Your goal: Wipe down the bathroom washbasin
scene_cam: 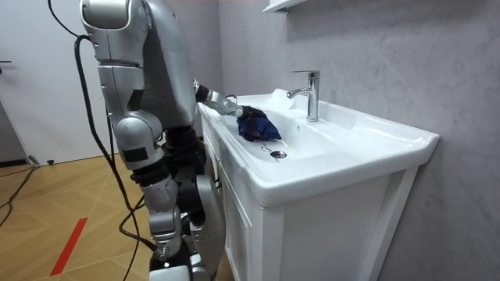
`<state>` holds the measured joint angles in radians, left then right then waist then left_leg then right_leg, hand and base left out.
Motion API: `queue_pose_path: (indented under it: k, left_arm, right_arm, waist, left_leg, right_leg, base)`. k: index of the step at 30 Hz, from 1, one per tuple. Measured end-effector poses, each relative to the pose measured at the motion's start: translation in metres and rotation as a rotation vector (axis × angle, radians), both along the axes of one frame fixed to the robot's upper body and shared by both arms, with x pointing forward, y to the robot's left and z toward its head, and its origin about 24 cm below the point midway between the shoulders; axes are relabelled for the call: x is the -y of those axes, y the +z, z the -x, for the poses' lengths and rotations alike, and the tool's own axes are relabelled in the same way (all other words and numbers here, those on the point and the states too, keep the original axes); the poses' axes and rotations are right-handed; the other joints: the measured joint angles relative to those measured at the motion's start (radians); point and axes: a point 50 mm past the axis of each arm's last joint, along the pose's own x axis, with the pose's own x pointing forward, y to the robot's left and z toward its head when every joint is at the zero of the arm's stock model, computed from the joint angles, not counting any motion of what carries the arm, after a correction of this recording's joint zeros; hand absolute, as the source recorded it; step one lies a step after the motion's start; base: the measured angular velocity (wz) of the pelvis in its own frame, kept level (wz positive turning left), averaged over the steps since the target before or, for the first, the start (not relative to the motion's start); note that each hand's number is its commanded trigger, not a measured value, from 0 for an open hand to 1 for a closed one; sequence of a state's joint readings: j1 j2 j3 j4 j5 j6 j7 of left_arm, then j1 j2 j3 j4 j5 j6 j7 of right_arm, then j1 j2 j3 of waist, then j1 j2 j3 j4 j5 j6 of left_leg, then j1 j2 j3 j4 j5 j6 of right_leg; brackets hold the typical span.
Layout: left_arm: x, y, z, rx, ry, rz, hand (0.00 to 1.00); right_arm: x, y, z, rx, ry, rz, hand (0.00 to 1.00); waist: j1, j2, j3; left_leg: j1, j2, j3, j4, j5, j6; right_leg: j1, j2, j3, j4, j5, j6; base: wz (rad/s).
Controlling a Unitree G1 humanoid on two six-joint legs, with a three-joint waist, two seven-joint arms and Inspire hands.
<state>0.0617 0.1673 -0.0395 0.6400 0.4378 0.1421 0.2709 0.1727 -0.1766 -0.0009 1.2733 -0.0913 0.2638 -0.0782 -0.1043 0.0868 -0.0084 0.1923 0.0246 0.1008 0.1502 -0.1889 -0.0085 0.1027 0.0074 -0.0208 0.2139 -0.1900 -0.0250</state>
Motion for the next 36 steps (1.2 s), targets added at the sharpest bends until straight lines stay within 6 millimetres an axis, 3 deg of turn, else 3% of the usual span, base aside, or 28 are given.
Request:
queue_pose_path:
  k: [10, 12, 23, 29, 36]
  left_arm:
    - [0.005, -0.005, -0.003, -0.002, 0.067, 0.176, 1.0]
    - [0.008, -0.006, -0.004, -0.002, 0.054, 0.201, 1.0]
    - [0.036, -0.005, -0.019, 0.015, -0.005, 0.359, 1.0]
    - [0.036, -0.003, -0.023, 0.027, 0.002, 0.381, 1.0]
    - [0.03, -0.002, -0.023, 0.036, 0.036, 0.364, 1.0]
  right_arm:
    - [-0.01, -0.002, 0.008, -0.043, 0.006, -0.059, 0.0]
    - [-0.015, -0.003, 0.008, -0.042, -0.003, -0.086, 0.0]
    - [-0.018, -0.004, 0.008, -0.05, 0.014, -0.107, 0.0]
    - [-0.017, -0.003, 0.007, -0.06, 0.041, -0.097, 0.0]
    - [-0.016, -0.003, 0.005, -0.052, 0.038, -0.095, 0.0]
  waist:
    - [-0.011, -0.021, -0.0042]
    - [-0.029, -0.024, -0.0032]
    - [-0.069, -0.023, -0.002]
    - [-0.086, -0.004, 0.0043]
    - [-0.139, -0.006, 0.0057]
  left_leg:
    - [0.008, -0.001, 0.04, -0.004, 0.0, 0.0]
    - [0.006, 0.0, 0.04, -0.016, -0.003, 0.005]
    - [-0.017, 0.0, 0.064, -0.021, -0.017, 0.013]
    - [-0.024, 0.001, 0.077, -0.021, -0.018, 0.013]
    - [-0.028, 0.0, 0.12, -0.021, -0.019, 0.014]
  right_leg:
    - [-0.006, 0.001, 0.034, 0.011, 0.001, 0.013]
    - [-0.008, 0.001, 0.028, 0.011, 0.005, 0.017]
    - [-0.039, 0.004, 0.046, 0.011, 0.013, 0.017]
    - [-0.054, 0.005, 0.053, 0.011, 0.011, 0.018]
    - [-0.089, 0.005, 0.082, 0.046, 0.005, 0.022]
  base:
    - [-0.06]
    - [0.02]
    - [-0.05]
    - [-0.03]
    - [-0.11]
